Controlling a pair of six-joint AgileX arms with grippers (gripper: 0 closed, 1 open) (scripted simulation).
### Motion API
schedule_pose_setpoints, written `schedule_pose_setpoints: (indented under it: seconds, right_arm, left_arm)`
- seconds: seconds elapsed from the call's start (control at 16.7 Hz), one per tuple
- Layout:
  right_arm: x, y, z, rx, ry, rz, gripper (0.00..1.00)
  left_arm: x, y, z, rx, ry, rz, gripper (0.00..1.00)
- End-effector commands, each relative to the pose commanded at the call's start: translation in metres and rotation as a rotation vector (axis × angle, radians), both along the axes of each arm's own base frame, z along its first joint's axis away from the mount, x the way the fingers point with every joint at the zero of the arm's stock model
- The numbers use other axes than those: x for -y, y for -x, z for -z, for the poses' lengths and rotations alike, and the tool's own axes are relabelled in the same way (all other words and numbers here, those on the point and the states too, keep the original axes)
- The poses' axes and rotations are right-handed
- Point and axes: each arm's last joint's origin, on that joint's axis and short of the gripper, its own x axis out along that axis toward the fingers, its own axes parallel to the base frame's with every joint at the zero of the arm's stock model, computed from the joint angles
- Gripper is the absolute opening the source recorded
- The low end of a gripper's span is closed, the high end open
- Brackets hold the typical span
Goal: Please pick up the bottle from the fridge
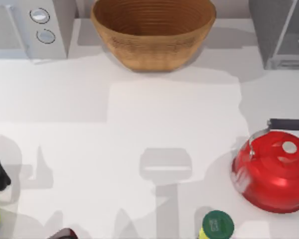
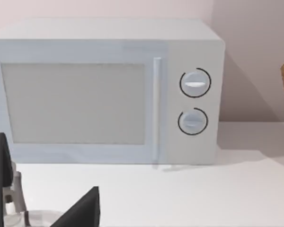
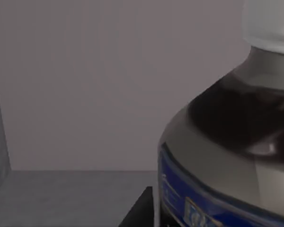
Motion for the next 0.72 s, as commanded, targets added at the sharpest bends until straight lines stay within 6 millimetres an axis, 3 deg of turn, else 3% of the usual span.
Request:
schedule_pose_setpoints:
  seconds: [0.24,0.72]
  right_arm:
    - [0.001,0.000,-0.002,0.002,-0.001,0.002,0.00]
    - [0.001,0.000,-0.050,0.001,-0.001,0.003,0.00]
  left_arm:
    - [0.000,0.000,0.000,0.000,0.000,0.000,1.00]
    - [0.000,0.000,0.000,0.000,0.000,0.000,1.00]
